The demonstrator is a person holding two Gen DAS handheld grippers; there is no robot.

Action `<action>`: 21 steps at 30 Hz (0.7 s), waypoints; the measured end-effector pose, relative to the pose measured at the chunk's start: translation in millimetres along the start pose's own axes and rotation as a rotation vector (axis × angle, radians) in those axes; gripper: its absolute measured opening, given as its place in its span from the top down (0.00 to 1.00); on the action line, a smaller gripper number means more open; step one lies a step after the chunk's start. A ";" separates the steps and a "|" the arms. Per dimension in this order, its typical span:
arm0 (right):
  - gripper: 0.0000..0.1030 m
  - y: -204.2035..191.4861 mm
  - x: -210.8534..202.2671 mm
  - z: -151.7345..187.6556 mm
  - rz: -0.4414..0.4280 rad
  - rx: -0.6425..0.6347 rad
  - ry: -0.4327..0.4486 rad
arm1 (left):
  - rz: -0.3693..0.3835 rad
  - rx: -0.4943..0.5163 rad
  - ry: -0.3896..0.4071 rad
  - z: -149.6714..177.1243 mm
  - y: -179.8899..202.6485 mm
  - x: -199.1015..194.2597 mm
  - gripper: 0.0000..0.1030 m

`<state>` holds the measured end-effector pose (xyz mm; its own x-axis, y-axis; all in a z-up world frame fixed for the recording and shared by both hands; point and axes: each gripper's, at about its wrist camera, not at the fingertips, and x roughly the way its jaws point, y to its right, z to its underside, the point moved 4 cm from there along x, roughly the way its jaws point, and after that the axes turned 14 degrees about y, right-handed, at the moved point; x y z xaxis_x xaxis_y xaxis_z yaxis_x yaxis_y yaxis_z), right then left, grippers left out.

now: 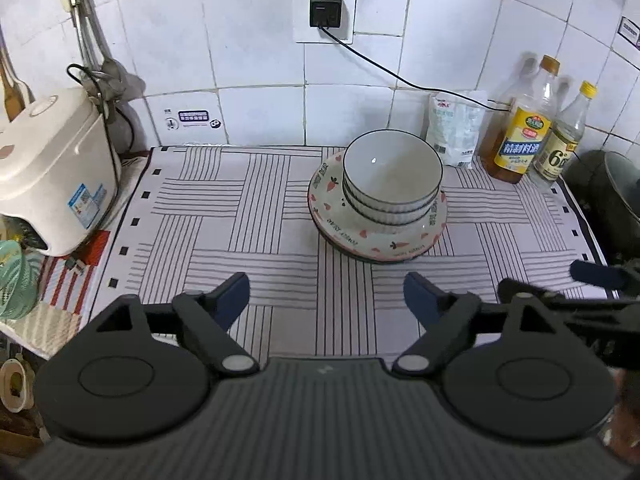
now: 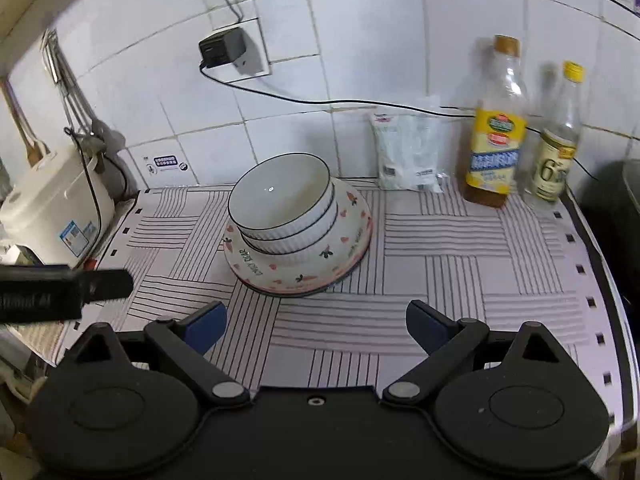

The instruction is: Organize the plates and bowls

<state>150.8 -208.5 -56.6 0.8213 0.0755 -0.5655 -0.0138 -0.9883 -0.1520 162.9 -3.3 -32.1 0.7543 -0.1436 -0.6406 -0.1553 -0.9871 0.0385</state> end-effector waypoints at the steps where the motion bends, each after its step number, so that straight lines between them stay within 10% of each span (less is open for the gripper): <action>1: 0.05 -0.8 -6.4 -0.7 0.011 -0.007 0.001 | 0.000 0.000 0.002 1.2 -0.3 -4.2 0.13; 21: 0.02 -19.1 -105.9 -3.8 0.175 -0.058 0.026 | -0.067 0.072 -0.020 23.1 -4.3 -75.7 0.10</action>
<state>66.3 -198.1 9.3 0.8241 -0.1005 -0.5575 -0.1252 -0.9921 -0.0061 91.7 13.5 -1.5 0.7515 -0.0754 -0.6554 -0.1508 -0.9868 -0.0594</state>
